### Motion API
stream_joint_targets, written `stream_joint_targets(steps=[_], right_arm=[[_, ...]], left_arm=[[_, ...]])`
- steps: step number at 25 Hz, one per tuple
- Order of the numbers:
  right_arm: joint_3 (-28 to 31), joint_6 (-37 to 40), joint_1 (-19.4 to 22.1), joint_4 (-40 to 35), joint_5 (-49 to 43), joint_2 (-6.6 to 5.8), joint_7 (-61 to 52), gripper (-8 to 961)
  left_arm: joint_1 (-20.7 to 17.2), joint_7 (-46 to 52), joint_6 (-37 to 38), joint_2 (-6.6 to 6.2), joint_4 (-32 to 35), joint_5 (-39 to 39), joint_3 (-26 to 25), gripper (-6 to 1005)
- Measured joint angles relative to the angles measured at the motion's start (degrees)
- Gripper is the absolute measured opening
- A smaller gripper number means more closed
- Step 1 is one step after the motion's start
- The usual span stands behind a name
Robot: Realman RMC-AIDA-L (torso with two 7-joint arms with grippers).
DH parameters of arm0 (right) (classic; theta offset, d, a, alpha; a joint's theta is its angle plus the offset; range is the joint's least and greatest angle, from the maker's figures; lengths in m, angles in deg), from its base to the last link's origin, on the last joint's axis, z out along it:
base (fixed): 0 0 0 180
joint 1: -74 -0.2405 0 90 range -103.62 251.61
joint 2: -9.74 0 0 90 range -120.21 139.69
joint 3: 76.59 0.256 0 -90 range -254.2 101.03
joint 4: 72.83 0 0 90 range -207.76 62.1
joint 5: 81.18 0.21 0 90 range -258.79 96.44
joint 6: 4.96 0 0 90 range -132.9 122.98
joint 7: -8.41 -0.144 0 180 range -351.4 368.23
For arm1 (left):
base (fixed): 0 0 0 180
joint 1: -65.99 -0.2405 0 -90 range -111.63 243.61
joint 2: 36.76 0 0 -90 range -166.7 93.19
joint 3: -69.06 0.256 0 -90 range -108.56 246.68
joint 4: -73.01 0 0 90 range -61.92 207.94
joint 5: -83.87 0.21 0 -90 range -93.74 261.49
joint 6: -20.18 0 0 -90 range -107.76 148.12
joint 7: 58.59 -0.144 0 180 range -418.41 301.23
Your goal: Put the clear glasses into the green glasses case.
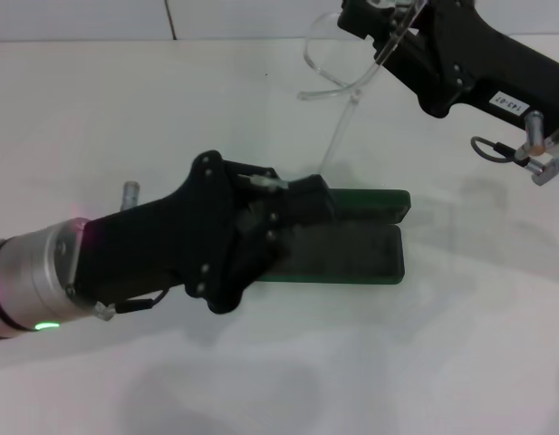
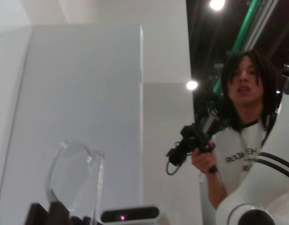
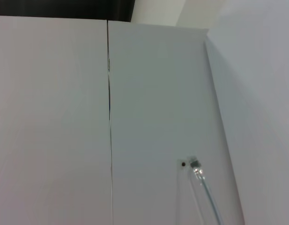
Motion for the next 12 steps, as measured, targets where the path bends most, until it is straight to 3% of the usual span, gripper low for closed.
stream_joint_targets(steps=[12], right_arm=[[-6.5, -3.1, -1.4, -0.6, -0.2, 0.01, 0.0, 117]], left_arm=[[-0.3, -0.1, -0.3, -0.06, -0.1, -1.8, -0.2, 50]])
